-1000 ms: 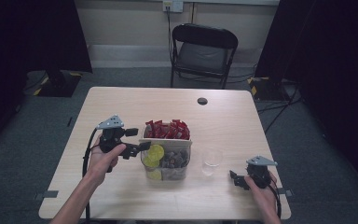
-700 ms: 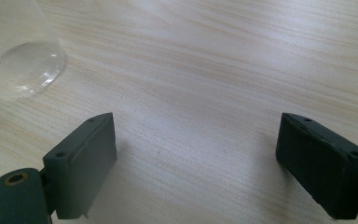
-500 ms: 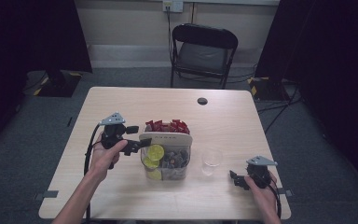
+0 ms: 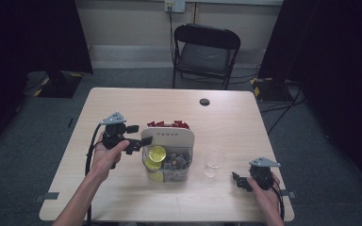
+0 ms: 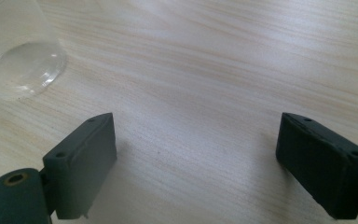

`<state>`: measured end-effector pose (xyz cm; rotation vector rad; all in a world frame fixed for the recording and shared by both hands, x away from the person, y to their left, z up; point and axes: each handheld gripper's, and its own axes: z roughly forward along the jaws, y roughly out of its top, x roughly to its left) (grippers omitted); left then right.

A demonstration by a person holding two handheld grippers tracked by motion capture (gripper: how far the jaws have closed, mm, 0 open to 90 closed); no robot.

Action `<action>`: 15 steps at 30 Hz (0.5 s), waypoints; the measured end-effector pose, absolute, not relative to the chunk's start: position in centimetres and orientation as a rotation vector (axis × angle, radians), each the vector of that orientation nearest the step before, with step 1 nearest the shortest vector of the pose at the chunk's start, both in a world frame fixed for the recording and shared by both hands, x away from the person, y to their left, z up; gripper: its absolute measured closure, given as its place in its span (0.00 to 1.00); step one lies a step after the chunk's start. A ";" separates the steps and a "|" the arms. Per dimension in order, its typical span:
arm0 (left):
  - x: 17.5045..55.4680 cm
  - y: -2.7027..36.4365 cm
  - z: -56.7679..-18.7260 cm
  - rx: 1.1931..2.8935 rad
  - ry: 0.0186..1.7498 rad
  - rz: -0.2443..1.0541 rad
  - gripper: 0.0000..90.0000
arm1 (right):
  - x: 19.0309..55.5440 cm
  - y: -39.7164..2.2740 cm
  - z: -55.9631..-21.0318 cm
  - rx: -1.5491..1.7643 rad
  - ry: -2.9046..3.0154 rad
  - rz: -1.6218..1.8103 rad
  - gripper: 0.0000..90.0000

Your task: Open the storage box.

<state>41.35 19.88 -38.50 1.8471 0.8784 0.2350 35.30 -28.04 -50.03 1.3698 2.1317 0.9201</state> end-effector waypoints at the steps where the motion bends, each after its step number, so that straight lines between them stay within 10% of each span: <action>1: 41.3 19.9 -38.5 1.840 0.885 0.235 0.18 | 35.3 -28.0 -50.0 1.369 2.132 0.920 0.13; 15: 41.7 20.1 -38.6 1.827 0.909 0.245 0.17 | 35.2 -28.0 -50.0 1.372 2.129 0.919 0.13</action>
